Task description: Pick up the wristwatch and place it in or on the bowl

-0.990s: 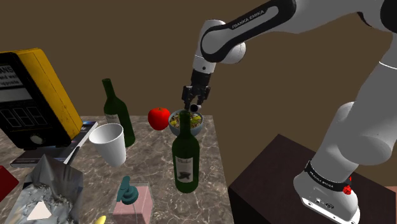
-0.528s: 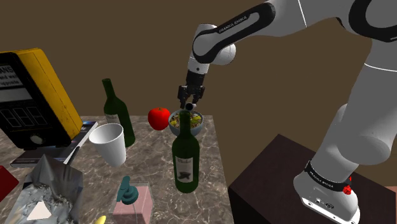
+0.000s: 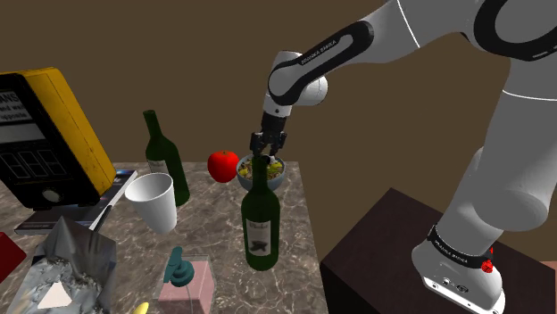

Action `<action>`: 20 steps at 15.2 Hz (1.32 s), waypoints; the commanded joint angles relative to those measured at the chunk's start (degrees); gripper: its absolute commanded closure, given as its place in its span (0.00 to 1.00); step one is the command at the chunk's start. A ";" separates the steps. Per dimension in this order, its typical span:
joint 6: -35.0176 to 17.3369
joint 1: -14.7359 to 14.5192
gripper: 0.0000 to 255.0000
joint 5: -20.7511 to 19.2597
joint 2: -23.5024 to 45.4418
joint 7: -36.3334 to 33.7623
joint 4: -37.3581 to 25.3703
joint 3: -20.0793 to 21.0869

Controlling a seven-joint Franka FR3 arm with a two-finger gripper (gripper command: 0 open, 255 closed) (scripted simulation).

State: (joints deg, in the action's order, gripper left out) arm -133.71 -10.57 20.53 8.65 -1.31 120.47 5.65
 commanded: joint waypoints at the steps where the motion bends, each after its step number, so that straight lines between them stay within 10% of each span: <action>1: -1.76 -0.07 1.00 0.44 1.09 0.60 0.69 0.13; 9: -1.76 -0.06 1.00 0.43 1.09 0.60 0.69 0.13; 10: -1.77 -0.06 0.00 0.44 1.09 0.60 0.69 0.13; 20: 4.63 0.92 0.00 -0.71 -3.43 -0.07 -0.96 -0.77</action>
State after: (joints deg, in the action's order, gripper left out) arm -129.78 -9.75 19.92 5.77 -1.33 119.56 4.97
